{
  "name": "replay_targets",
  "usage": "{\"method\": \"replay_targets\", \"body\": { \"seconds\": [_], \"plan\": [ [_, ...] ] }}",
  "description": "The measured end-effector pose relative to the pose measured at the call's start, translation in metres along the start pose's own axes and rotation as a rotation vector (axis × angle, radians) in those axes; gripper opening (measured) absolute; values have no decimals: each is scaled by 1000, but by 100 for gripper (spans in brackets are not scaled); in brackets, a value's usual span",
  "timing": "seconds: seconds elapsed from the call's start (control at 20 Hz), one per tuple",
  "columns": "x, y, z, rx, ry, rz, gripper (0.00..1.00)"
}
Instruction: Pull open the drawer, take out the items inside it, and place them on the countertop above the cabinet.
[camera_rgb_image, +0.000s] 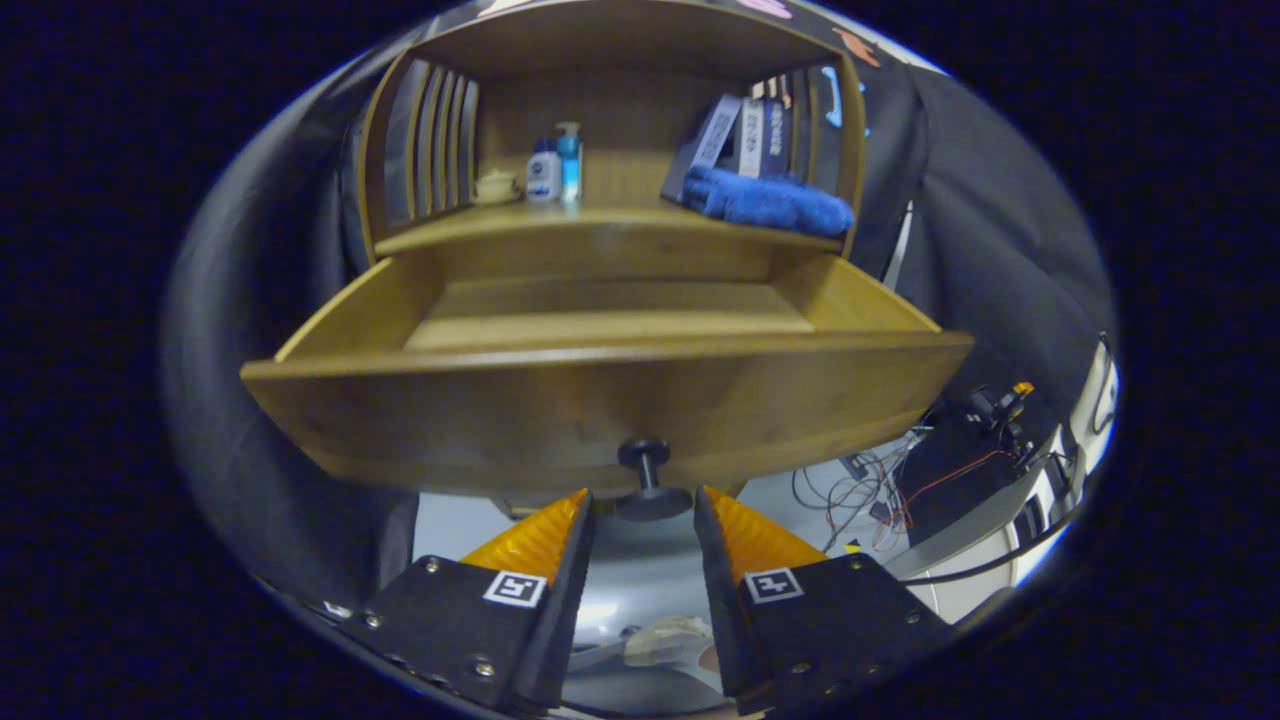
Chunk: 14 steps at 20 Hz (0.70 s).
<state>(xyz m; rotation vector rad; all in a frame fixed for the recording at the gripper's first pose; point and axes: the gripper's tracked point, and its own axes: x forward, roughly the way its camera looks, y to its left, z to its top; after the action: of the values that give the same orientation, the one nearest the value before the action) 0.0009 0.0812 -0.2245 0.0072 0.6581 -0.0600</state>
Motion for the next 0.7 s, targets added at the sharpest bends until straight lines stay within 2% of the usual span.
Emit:
{"method": "replay_targets", "body": {
  "seconds": [0.1, 0.2, 0.35, 0.55, 0.7],
  "plan": [
    [-8, -3, 38, 16, -67, -33, 58],
    [-12, -13, 70, 22, -102, -107, 58],
    [0, -3, 116, 38, -109, -138, 58],
    [34, -6, 129, 88, 73, -227, 65],
    [72, 5, 114, 121, 231, -209, 65]
  ]
}}
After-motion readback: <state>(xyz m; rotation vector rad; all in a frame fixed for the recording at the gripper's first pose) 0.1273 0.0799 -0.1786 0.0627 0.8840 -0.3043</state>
